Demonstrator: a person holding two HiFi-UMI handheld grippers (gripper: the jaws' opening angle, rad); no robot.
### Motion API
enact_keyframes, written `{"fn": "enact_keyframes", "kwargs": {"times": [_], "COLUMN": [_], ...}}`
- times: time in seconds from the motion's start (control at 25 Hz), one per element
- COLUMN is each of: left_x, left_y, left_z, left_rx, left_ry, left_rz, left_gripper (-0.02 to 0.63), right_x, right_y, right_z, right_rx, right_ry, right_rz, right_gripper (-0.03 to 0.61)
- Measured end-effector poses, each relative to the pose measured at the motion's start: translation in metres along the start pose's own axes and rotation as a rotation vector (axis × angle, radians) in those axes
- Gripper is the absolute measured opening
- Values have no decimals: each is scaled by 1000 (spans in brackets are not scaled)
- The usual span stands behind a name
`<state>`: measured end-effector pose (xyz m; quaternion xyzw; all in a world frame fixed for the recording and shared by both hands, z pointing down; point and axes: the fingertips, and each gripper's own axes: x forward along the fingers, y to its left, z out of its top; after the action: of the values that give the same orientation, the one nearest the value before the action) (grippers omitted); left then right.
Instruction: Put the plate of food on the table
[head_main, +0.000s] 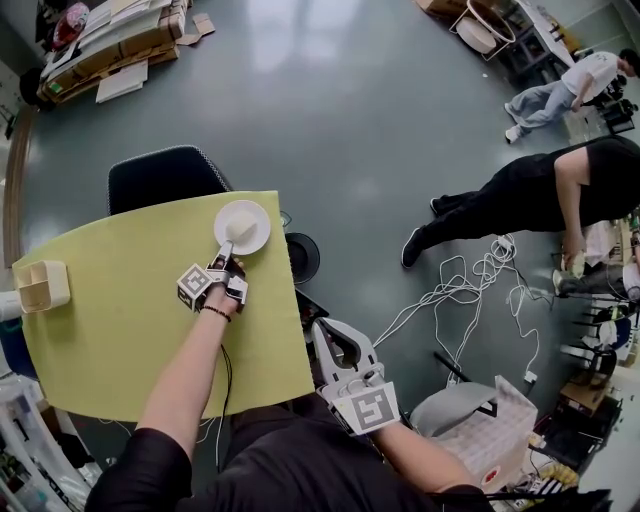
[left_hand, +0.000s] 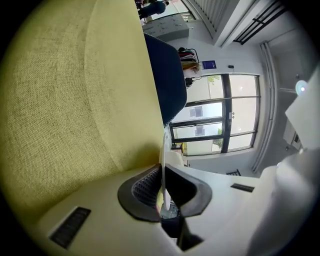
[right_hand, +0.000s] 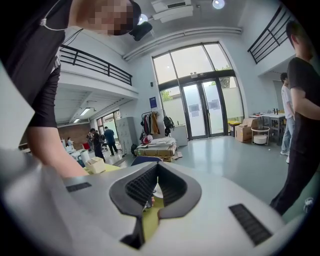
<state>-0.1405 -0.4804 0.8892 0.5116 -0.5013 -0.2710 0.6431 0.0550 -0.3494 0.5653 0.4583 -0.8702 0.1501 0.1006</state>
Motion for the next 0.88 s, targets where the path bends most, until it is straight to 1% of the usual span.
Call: {"fn": "enact_keyframes", "kwargs": {"times": [0.12,0.24,0.4,0.48,0.56,0.64,0.68,0.72,0.88], "left_x": [3,7,8,7,8,9,9,9,8], "left_y": [5,8,12,12,10,8,8,7,7], "left_z": [1,3,0,-1,1,3,4,5,11], "left_rx": [10,1,-6,6,43,94,124,159,328], "left_ry": [-2,-15,-36,-46,-55,-57,-57,-58,-55], "left_rz": [17,36,97,127,156,194,217,241,336], "left_gripper": [18,18,18,18,20,23,53,67,90], "right_x": [1,6,6,3,1,0,-1,-2,-5], "right_y": [-5,-8,-4,-5,-6,-4,-4,-3,-4], "right_z": [-6,-7,-8,-11,-12,-12,-13,-14,-14], "right_rx": [-6,-3,4,5,7,7,7,6,9], "right_ry": [13,25,4,22,41,35,37,37,14], "right_rz": [-8,-20,0,-11,-27,-25,-24,-23,-32], "right_gripper": [12,12,12,12,12,12,12,12,12]}}
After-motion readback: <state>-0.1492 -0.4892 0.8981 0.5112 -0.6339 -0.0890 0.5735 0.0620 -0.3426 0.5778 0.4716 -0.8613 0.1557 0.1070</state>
